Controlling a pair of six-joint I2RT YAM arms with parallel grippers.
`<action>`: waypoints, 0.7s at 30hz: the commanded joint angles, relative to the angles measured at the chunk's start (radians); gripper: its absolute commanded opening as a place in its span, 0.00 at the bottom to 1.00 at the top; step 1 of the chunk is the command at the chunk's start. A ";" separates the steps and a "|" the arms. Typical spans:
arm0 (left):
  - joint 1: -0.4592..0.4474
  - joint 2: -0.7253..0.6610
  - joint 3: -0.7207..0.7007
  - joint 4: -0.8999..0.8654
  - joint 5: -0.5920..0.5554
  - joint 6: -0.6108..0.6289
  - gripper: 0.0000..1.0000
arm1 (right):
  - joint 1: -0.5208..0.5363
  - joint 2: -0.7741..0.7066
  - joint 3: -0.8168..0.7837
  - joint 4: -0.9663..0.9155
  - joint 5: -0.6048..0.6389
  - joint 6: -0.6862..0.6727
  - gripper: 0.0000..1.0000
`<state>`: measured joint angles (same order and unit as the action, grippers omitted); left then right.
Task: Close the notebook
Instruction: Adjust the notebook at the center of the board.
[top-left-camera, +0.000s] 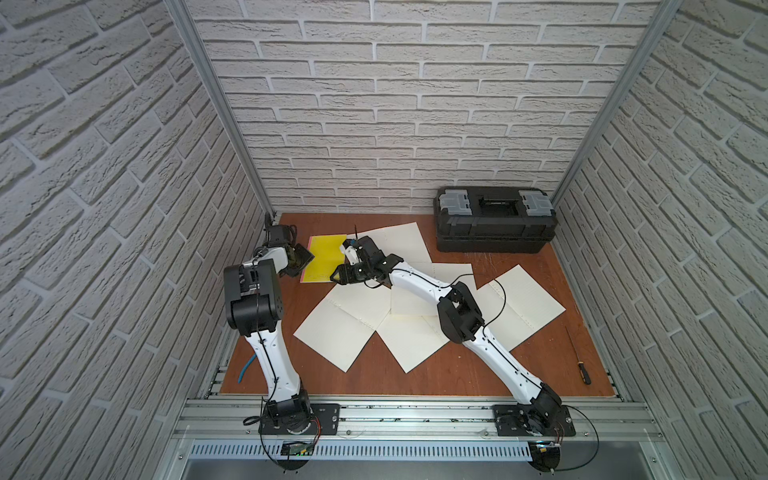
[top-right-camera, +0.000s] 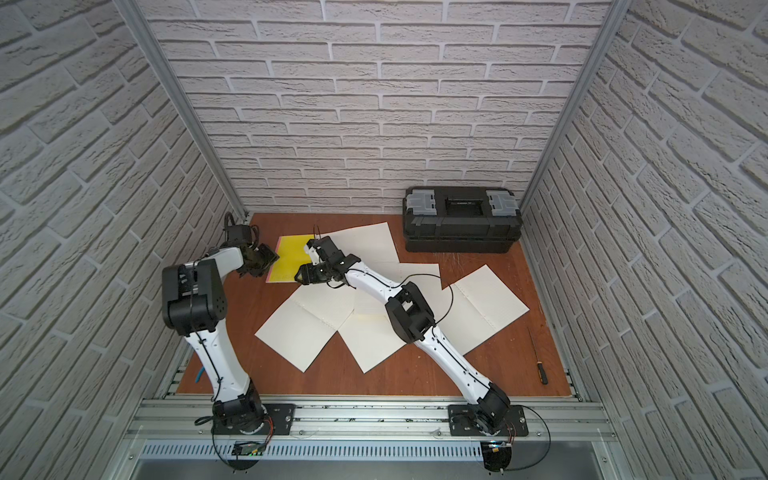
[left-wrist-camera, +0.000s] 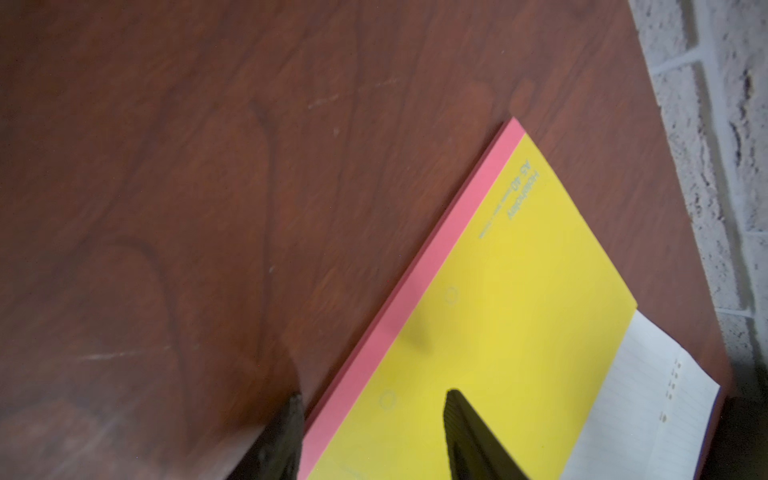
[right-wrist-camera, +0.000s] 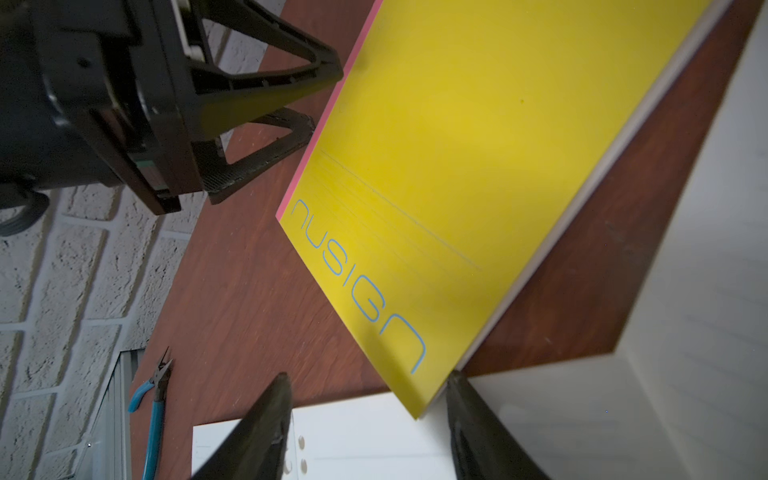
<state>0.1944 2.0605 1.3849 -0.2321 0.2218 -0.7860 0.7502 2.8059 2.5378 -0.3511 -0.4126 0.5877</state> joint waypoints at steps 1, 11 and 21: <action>0.006 0.056 0.019 -0.027 0.041 0.005 0.55 | 0.003 0.051 0.023 0.034 0.010 0.046 0.61; 0.013 -0.045 0.007 -0.043 -0.004 0.059 0.56 | -0.017 0.019 0.023 0.038 0.005 0.027 0.60; -0.096 -0.171 0.061 -0.220 -0.156 0.227 0.61 | -0.034 -0.252 -0.225 0.136 0.031 -0.054 0.59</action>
<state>0.1345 1.9141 1.4113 -0.3672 0.1337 -0.6434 0.7292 2.6850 2.3524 -0.2775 -0.4007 0.5678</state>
